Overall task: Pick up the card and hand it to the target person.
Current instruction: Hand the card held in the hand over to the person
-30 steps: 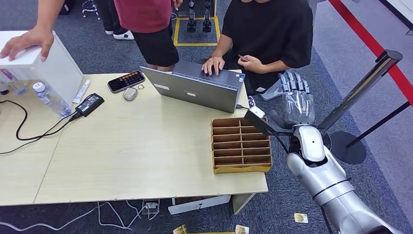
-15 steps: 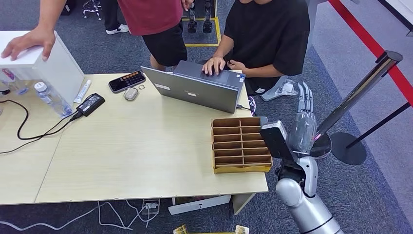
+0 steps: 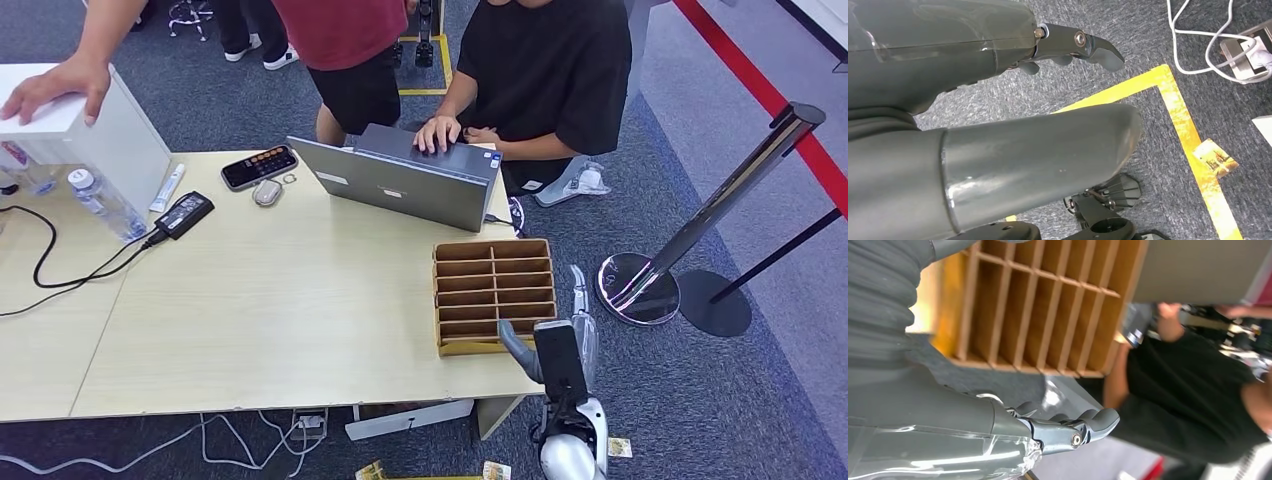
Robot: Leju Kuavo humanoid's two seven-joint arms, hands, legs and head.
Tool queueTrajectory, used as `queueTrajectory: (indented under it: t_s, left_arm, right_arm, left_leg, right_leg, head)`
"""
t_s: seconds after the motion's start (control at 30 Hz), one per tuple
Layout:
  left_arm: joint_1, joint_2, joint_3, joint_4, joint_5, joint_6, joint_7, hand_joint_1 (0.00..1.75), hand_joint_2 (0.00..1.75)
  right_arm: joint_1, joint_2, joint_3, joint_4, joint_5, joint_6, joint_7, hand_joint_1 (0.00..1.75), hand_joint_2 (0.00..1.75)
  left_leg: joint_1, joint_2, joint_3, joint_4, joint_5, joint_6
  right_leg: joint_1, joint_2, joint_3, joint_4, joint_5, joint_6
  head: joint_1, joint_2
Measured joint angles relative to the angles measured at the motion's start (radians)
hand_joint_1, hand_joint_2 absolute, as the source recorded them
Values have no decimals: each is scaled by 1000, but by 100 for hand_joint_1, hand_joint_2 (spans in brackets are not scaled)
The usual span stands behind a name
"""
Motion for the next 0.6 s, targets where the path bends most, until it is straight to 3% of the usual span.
queueTrajectory:
  t_s: [0.6]
  left_arm:
    - [1,0,22,0,12,9,-5,0,0]
  right_arm:
    - [17,18,46,96,11,0,-8,0,175]
  left_leg:
    - [0,0,0,0,0,0]
  right_leg:
    - [0,0,0,0,0,0]
  head:
    - [0,0]
